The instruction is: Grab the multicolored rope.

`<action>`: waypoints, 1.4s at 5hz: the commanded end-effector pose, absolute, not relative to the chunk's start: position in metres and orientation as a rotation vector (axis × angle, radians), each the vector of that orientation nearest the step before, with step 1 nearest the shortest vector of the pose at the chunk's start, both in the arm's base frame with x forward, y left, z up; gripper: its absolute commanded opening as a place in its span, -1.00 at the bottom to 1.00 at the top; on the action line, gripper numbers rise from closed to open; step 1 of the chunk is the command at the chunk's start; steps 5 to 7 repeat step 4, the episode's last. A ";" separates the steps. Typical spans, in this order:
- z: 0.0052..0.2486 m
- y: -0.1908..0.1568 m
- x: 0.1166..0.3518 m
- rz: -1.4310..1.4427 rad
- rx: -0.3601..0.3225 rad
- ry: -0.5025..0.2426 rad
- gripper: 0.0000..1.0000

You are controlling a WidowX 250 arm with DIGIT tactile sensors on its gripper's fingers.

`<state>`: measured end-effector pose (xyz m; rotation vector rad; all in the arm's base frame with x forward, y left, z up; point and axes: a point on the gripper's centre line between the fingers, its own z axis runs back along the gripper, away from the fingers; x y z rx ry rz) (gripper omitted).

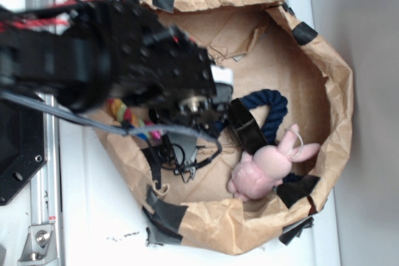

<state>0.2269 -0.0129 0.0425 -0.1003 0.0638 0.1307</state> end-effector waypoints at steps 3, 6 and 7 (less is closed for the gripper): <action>0.192 0.023 0.251 0.046 -0.038 -0.186 -1.00; 0.182 0.019 0.253 0.058 0.009 -0.181 -1.00; 0.182 0.019 0.253 0.058 0.009 -0.181 -1.00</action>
